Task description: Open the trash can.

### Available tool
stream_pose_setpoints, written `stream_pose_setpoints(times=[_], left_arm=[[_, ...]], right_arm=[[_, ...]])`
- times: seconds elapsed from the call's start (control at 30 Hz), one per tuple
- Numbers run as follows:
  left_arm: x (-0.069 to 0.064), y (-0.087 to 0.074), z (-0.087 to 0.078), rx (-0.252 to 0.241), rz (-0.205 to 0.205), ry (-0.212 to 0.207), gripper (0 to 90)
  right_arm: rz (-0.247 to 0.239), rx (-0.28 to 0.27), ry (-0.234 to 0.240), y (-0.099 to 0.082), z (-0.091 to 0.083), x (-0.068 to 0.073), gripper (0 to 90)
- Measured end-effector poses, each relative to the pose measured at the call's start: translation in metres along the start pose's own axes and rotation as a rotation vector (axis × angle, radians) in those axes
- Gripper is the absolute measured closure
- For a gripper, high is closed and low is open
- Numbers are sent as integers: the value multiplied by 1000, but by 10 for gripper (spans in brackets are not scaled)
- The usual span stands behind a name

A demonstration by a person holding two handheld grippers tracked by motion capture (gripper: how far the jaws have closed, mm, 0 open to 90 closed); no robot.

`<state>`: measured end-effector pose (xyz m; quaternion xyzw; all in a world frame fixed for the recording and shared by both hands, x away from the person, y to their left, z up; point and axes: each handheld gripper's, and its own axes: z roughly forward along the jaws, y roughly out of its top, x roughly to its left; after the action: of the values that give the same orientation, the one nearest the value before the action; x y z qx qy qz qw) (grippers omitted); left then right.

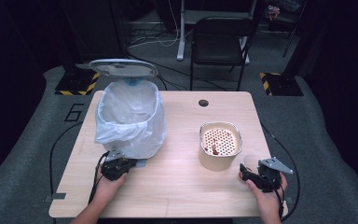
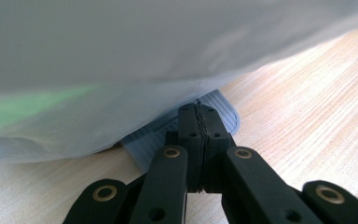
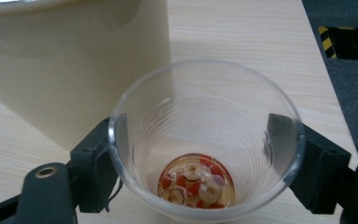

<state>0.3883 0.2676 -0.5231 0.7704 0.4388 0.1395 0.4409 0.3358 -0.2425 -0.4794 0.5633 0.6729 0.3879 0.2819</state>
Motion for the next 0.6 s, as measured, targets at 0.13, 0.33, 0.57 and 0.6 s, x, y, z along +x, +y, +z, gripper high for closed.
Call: stream_pose_setpoints(times=[0.13,0.33,0.57,0.6], left_arm=[[0,0,0,5,2,-3,892],[0,0,0,7,5,-4,892],[0,0,0,7,6,-4,892],[0,0,0,7,6,-4,892]], right_arm=[[-11,-8,8,6,-7,3,203],[-24,-12,2,6,-3,2,210],[-3,-23,6,-7,1,-10,221],[-12,-22,6,-8,1,-11,183]])
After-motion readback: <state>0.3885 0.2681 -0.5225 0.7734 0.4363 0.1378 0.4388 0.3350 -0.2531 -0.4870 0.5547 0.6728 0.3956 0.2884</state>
